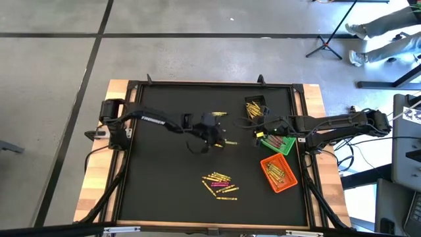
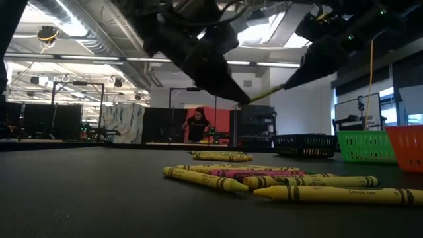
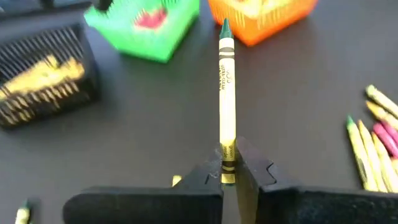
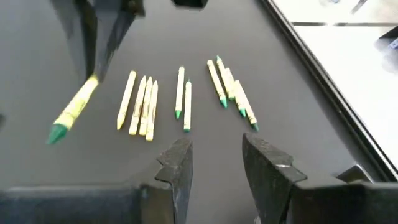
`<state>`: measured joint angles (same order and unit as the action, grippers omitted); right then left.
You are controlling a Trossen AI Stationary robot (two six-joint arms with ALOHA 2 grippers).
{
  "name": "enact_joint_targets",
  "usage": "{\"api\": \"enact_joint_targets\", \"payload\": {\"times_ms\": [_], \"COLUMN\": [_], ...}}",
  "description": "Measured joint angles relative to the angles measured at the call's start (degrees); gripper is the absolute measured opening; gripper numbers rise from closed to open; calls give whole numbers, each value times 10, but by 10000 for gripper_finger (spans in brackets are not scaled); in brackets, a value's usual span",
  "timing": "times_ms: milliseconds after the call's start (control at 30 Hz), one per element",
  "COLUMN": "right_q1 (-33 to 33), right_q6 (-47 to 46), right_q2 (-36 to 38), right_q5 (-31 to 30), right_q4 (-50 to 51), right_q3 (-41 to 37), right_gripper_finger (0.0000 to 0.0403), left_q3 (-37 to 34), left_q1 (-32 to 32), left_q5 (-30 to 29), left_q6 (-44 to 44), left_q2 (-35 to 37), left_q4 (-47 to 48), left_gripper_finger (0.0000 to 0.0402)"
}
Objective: Sort crayons
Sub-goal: Put the green crayon into the orange basket
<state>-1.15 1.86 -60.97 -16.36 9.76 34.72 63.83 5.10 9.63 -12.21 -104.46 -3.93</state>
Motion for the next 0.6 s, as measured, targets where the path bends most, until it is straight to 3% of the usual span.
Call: {"api": "enact_joint_targets", "payload": {"times_ms": [233, 367, 600], "right_q1": [0, 0, 1], "right_q6": [-16, -9, 41], "right_q2": [-5, -19, -48], "right_q5": [12, 52, 118], "right_q4": [-40, -55, -295], "right_q3": [0, -6, -64], "right_gripper_finger": [136, 136, 136], "left_q3": [-114, -163, -189], "left_q1": [-8, -2, 3], "left_q5": [-48, -60, -60], "left_q6": [55, 61, 61], "left_q2": [0, 0, -12], "left_q4": [-304, -437, -525], "left_gripper_finger": [0, 0, 0]}}
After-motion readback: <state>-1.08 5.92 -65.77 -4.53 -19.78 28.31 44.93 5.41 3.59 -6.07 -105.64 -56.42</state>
